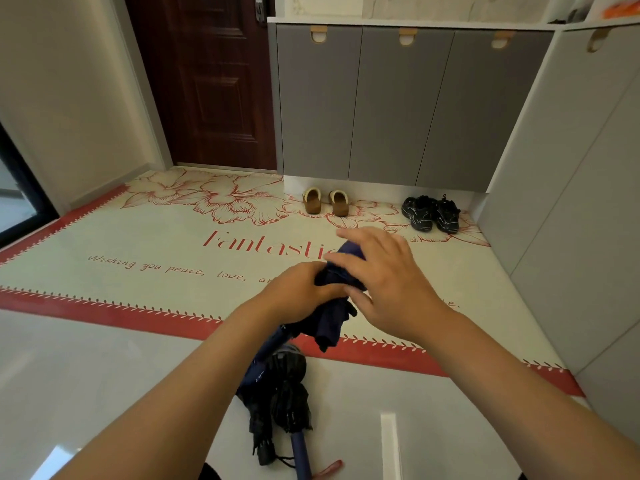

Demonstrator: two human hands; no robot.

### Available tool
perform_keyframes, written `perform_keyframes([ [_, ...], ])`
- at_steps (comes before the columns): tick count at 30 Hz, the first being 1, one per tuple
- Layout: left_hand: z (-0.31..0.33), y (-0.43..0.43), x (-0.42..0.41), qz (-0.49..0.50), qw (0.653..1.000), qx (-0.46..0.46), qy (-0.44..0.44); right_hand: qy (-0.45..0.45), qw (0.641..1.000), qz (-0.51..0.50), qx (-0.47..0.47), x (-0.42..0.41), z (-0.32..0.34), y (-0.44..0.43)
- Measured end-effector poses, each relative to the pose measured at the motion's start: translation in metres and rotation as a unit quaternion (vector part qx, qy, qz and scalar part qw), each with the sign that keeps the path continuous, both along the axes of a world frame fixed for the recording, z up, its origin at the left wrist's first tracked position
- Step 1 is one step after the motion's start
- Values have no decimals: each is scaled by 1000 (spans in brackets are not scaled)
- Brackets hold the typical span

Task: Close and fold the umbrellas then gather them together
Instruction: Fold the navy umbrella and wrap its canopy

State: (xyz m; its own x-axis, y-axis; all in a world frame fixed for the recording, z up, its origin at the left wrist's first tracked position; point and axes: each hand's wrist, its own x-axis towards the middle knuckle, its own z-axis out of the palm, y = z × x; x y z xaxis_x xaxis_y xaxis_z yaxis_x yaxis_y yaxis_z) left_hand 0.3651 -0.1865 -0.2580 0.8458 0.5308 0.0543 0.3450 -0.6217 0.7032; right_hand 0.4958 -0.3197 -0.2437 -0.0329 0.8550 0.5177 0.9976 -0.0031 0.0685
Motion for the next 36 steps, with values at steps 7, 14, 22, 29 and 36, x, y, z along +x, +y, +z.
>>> perform_keyframes([
  [7, 4, -6, -4, -56, 995, -22, 78, 62, 991, 48, -107, 14, -5, -5],
  [14, 11, -15, -11, -80, 987, -71, 119, 157, 985, 37, -59, 17, -16, -7],
  [22, 11, -14, -12, -58, 993, 10, 104, 201, 977, 70, -7, 14, -19, -15],
  [29, 17, -13, -12, -61, 994, 51, 76, 51, 982, 181, 14, 19, -15, -18],
  [36, 18, -8, -18, -72, 992, 27, 97, -51, 975, 213, 45, 17, -18, -23],
])
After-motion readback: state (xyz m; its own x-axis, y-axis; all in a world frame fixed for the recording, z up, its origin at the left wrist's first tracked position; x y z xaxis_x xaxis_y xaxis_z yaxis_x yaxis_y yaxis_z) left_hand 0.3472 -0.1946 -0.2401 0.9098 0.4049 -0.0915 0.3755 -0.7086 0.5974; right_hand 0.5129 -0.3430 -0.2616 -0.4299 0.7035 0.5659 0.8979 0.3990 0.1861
